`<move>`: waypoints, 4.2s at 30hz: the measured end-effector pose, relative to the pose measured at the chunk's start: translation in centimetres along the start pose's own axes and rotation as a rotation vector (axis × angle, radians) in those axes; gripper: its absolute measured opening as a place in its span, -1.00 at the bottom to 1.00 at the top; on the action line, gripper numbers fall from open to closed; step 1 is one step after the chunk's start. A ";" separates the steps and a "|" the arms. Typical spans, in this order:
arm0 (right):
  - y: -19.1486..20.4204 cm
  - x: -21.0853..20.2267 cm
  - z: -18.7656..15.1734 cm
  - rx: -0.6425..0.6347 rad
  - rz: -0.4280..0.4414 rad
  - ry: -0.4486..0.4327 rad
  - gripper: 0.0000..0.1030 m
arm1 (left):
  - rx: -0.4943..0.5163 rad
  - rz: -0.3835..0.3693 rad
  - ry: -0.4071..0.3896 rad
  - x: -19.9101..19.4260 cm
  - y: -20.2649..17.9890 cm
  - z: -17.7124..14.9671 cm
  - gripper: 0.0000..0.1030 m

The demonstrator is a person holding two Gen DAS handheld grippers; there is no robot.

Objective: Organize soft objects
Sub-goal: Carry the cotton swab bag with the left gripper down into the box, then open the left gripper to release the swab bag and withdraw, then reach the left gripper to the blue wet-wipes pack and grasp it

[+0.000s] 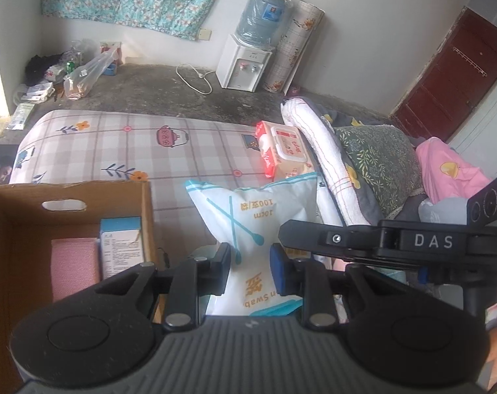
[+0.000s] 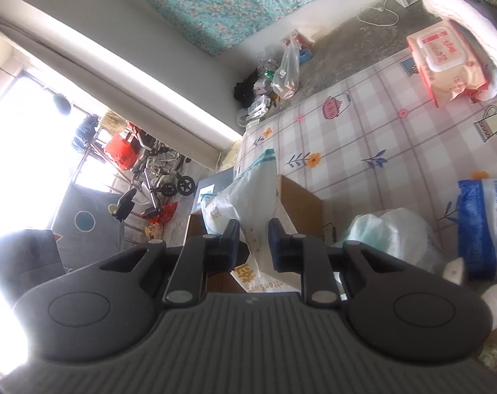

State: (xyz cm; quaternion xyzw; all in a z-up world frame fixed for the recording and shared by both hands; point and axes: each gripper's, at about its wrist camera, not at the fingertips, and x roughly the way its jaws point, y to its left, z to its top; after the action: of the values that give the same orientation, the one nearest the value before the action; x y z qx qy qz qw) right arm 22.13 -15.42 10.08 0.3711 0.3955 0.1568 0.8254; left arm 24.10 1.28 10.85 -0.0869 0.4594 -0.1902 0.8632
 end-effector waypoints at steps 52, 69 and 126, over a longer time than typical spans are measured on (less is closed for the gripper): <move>4.1 28.8 -4.9 0.145 0.027 0.305 -0.61 | -0.078 0.390 0.135 4.2 23.4 -2.5 -0.36; 1.3 8.3 -9.1 0.084 0.187 0.006 -0.17 | 0.073 0.265 0.024 -1.1 12.3 -4.8 0.33; -22.9 -12.8 -16.0 0.291 -0.172 -0.423 0.01 | 0.121 0.055 0.480 31.5 -13.8 -2.7 0.28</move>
State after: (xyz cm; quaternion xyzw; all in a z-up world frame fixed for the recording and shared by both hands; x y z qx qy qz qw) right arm 0.86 -30.12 -6.58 0.4753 0.2626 -0.0535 0.8380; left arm 34.36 -24.14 -10.08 0.0251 0.6414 -0.2087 0.7379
